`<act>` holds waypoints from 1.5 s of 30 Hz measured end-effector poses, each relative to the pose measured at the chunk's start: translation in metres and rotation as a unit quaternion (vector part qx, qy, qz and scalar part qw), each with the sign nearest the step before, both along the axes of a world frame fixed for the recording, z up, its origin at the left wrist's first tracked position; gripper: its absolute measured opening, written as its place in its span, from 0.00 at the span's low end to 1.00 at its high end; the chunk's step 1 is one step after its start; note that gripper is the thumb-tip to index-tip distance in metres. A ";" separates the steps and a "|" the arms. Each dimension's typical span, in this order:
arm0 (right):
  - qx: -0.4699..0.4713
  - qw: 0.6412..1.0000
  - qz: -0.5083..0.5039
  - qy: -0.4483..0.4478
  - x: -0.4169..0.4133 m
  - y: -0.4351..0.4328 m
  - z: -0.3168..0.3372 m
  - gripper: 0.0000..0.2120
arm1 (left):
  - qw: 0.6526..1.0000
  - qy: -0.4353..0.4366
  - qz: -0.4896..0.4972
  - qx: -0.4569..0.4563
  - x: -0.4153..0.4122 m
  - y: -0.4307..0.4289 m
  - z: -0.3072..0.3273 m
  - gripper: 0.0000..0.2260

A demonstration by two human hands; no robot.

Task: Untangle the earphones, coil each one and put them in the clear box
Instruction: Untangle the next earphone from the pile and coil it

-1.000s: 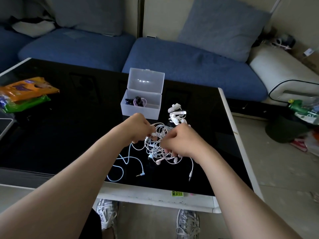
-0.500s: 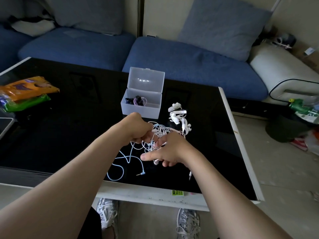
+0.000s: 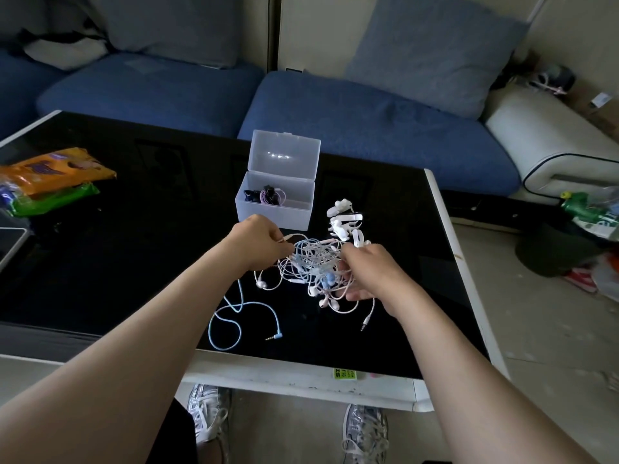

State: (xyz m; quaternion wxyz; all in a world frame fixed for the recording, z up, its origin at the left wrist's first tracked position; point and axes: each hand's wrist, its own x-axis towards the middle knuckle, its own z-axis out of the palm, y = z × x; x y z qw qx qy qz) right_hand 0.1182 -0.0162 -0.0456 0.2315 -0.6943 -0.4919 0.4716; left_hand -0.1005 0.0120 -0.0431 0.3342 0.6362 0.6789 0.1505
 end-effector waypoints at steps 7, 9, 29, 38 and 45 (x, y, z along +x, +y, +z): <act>-0.028 0.997 -0.041 0.066 -0.002 0.001 -0.006 0.07 | 0.992 -0.017 -0.122 -0.017 0.008 -0.009 0.008 0.05; -0.020 0.997 -0.047 0.064 -0.001 0.003 -0.009 0.11 | 0.991 -0.005 -0.136 0.004 0.010 -0.010 0.010 0.05; 0.002 0.988 -0.071 0.140 0.004 0.009 0.007 0.12 | 0.986 -0.004 -0.154 0.067 0.015 -0.008 0.009 0.11; 0.115 0.974 -0.167 0.102 0.006 0.005 0.009 0.24 | 0.990 -0.098 -0.103 -0.015 0.013 -0.006 0.010 0.10; 0.292 0.935 -0.053 -0.193 0.001 0.002 0.004 0.08 | 0.976 -0.211 -0.057 -0.014 0.015 -0.002 0.007 0.10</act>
